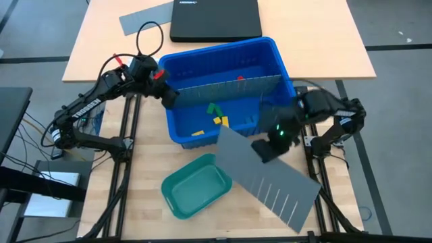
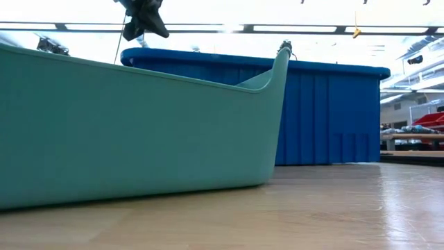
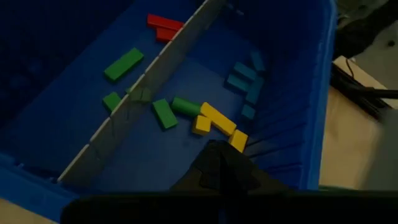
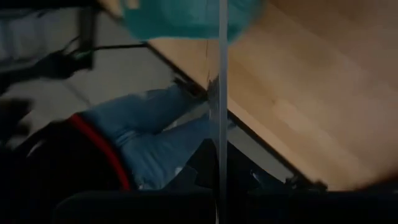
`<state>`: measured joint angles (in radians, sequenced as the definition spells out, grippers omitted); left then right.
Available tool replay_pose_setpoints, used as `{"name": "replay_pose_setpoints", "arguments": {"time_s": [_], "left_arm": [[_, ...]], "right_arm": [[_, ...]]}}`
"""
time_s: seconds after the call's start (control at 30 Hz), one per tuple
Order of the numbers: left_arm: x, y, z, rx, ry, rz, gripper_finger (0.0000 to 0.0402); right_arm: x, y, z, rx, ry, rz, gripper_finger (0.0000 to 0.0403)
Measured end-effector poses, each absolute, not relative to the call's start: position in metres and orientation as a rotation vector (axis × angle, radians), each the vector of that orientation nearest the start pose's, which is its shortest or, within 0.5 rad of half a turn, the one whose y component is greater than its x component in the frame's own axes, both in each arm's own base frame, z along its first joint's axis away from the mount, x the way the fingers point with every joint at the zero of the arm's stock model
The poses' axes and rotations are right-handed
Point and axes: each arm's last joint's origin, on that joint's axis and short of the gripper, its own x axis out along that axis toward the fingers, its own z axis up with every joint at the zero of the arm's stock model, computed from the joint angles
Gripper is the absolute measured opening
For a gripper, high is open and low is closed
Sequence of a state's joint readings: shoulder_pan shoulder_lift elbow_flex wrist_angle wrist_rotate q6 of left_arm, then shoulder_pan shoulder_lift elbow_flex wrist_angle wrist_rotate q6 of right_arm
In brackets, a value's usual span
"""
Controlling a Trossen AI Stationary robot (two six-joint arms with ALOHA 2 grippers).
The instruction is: Sort Items/Unsort Items
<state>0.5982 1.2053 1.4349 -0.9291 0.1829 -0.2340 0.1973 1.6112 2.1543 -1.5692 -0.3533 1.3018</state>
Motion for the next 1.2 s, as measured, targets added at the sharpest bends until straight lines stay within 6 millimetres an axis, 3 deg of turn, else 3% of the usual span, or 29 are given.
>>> {"name": "replay_pose_setpoints", "arguments": {"time_s": [0.27,0.47,0.67,0.87,1.2], "left_arm": [[0.187,0.123,0.403,-0.454,0.61,0.372,0.0001],[0.187,0.122,0.402,-0.443,0.617,0.341,0.0001],[0.187,0.121,0.403,-0.429,0.617,0.316,0.0001],[0.185,0.12,0.402,-0.426,0.636,0.311,0.0001],[0.184,0.12,0.401,-0.425,0.654,0.309,0.0001]], "right_arm": [[0.25,0.108,0.426,1.334,1.302,-0.603,0.0],[0.251,0.125,0.4,1.362,1.227,-0.819,0.0],[0.266,0.131,0.405,1.455,1.04,-0.713,0.0],[0.276,0.136,0.412,1.466,0.976,-0.554,0.0],[0.259,0.145,0.406,1.473,1.195,-0.629,0.0]]}}
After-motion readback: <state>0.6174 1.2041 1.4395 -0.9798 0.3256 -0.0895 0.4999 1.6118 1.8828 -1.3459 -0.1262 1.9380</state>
